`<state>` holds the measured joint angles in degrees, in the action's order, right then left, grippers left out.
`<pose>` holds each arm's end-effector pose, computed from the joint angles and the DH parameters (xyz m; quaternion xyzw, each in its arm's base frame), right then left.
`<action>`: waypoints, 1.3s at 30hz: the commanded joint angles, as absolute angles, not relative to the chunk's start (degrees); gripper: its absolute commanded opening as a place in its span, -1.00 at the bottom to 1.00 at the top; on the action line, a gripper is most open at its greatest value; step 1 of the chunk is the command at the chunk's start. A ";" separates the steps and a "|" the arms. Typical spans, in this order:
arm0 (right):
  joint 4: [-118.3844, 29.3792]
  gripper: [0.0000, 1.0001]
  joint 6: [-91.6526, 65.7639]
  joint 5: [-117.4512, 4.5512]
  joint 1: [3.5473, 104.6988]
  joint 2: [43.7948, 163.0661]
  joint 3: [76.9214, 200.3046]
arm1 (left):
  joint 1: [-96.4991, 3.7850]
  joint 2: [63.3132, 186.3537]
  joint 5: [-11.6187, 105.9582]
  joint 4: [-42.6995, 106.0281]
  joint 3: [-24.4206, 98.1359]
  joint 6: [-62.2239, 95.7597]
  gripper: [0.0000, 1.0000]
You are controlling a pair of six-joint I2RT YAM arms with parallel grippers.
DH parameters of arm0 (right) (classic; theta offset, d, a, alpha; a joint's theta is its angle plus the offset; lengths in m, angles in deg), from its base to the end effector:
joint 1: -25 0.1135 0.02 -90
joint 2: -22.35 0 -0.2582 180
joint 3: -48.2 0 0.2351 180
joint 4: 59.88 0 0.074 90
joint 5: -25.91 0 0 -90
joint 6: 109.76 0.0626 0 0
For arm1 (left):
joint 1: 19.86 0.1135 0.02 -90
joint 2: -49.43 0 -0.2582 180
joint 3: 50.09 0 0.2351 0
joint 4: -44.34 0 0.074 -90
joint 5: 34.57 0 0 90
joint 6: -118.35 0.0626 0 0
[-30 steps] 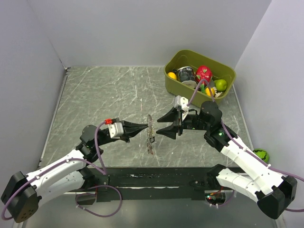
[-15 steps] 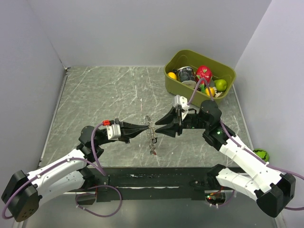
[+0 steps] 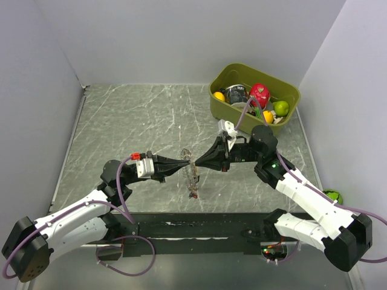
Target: Put the keys on the keyring
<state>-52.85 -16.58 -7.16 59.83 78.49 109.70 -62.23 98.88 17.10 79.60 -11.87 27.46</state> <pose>0.1493 0.1678 0.3467 -0.4915 0.5162 0.5227 0.4678 0.1180 -0.1602 0.3140 0.4396 0.3834 -0.4582 0.6707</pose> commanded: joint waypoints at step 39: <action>-55.29 -1.00 -17.04 -10.83 61.65 80.36 108.42 | -62.40 101.46 11.40 93.99 -9.82 22.19 -0.98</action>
